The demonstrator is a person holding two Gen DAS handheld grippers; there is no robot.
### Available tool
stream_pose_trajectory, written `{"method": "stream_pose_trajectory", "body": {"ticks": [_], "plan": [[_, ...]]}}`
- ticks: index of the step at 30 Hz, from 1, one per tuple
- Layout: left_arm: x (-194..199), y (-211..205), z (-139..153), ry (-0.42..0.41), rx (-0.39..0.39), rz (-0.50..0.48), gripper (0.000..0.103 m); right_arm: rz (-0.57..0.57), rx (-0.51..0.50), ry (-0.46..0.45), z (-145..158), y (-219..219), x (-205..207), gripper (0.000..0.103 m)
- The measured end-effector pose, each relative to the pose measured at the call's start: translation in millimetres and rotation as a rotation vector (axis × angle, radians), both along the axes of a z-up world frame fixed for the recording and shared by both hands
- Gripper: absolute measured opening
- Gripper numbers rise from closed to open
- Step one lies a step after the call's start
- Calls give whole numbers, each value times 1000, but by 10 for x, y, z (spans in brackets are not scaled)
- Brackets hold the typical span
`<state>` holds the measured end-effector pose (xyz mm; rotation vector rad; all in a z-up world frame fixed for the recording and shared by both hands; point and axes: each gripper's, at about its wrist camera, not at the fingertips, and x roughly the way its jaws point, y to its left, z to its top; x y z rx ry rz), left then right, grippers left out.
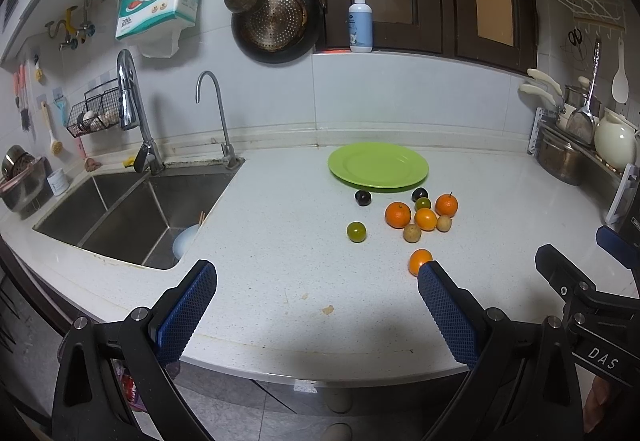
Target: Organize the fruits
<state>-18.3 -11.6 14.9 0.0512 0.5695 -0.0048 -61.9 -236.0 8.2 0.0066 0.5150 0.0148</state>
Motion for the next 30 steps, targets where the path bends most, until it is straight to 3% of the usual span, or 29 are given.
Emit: {"method": "stream_pose_trajectory", "body": {"ticks": [19,30], "plan": [[239,174,-147,30,9,-36,100,24,7,32,-97,179,167,102],[979,312,-391,66,57,-241,86,1,21,113,-379,555,706,96]]}}
